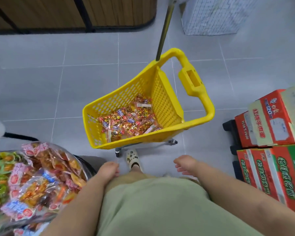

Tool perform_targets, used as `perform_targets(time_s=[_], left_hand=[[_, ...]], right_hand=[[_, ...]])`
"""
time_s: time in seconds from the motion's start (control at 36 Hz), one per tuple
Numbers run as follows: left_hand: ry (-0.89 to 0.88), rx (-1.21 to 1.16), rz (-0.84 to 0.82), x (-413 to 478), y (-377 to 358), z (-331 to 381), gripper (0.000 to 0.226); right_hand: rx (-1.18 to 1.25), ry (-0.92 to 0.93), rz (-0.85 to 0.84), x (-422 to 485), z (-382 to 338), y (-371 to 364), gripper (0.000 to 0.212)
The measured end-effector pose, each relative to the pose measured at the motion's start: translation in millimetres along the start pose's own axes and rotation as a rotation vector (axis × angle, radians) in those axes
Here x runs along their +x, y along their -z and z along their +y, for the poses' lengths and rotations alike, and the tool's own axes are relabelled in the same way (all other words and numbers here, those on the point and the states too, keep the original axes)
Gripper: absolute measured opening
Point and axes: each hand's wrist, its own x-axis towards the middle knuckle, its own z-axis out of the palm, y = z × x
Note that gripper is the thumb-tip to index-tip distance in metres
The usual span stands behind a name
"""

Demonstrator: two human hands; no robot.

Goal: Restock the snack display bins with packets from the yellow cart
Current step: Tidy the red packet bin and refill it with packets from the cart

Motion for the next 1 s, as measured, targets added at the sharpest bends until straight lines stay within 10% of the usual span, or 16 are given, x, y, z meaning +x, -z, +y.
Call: perform_targets(time_s=[0.44,0.58,1.0], left_hand=[[0.014,-0.045,0.242,100,127,76,0.025],[0.136,-0.148,0.269,131,134,71,0.051],[0.056,-0.325,0.335,196,104,45,0.015]], right_hand=[[0.051,0.143,-0.008,42,-214,-40,0.010],[-0.234,0.089,-0.062,89,-238,-68,0.027],[-0.993,0.434,-0.259,213,-252,-168,0.054]])
